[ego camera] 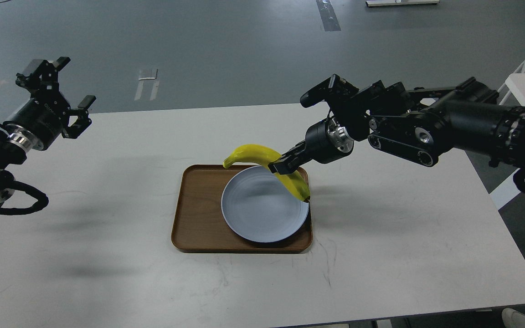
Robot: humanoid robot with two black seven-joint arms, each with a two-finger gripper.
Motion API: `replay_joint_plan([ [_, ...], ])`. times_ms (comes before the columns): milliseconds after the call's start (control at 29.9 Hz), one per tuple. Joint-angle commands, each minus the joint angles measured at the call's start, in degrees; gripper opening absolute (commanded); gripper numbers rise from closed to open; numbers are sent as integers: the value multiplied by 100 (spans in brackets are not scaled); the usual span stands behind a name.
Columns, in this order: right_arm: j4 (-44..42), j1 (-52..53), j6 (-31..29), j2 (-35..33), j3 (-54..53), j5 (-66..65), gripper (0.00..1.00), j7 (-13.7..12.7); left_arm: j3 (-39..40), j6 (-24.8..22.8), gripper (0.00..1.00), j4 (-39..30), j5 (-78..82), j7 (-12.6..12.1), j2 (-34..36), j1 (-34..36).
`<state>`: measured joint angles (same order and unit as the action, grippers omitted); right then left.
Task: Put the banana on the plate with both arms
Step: 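Carry the banana over the plate and lower it onto the plate, then release the banana and raise the right gripper away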
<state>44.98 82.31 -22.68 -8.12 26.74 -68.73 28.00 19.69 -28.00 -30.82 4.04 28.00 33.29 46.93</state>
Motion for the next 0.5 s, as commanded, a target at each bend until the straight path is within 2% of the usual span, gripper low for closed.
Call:
replay_joint_plan([
  [0,-314,-241,0,389,77,132,0,0,-1,0,100,-2,0,0,2,0],
  [167,-569,-479,18,689,209,150,0,0,-1,0,100,-3,0,0,-6,0],
  [234,-587,-522,18,715,209,193,10,0,-1,0,100,6,0,0,2,0],
  [268,-587,-523,18,715,209,202,12,0,-1,0,100,6,0,0,2,0],
  [401,-595,-540,27,706,209,220,43,0,-1,0,100,6,0,0,2,0],
  [435,-604,-540,27,706,200,220,61,0,-1,0,100,6,0,0,2,0],
  [468,-613,-540,27,698,192,229,72,0,-1,0,100,6,0,0,2,0],
])
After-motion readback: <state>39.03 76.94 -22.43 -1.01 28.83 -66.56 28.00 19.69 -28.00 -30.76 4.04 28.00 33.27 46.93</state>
